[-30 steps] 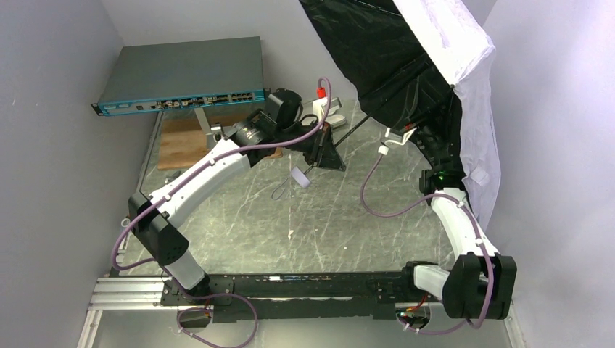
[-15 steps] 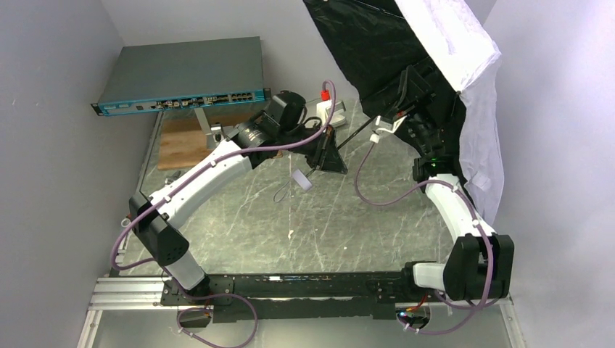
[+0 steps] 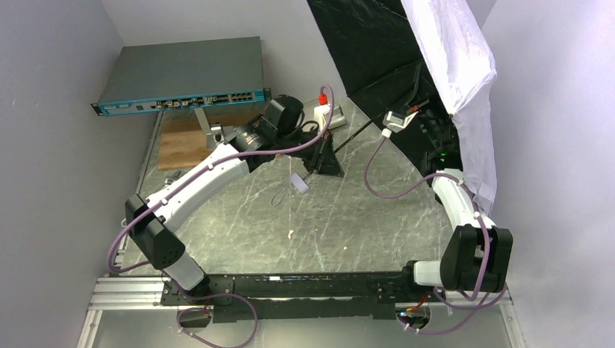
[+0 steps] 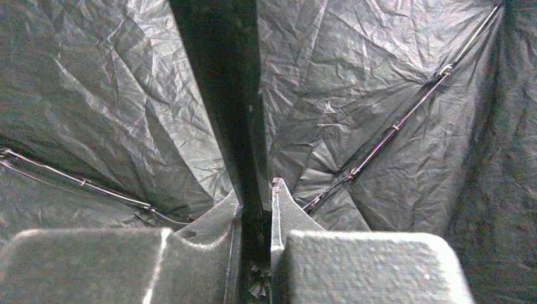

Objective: Open the umbrella

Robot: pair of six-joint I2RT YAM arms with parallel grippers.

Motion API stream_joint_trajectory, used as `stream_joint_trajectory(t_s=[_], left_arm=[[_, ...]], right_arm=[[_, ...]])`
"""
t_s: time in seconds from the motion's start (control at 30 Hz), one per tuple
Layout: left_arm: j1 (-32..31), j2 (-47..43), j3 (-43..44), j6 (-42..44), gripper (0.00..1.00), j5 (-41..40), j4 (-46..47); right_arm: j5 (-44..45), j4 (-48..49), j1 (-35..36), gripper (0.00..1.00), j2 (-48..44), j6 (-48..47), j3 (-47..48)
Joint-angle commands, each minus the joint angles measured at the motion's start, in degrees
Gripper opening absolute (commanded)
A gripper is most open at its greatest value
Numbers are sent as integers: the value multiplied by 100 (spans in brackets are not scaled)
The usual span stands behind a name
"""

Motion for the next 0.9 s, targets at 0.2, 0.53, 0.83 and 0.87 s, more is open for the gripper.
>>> stream_joint_trajectory(t_s=[0.2,0.53,0.83,0.87], left_arm=[[39,-731,-629,1673,56,-278,-559],[-79,-253,-576,2785,51,-1035,-2302],[-118,-1269,-2075,2934,23,-1587,-2467],[-112,-1336,-2184,2967,22,-1585,-2479]], right_arm=[[152,193,-267,0,-206,862,102],[178,555,-244,0,49,177,220],[231,697,-543,0,362,-11,419],[283,734,-556,0,415,-17,468]])
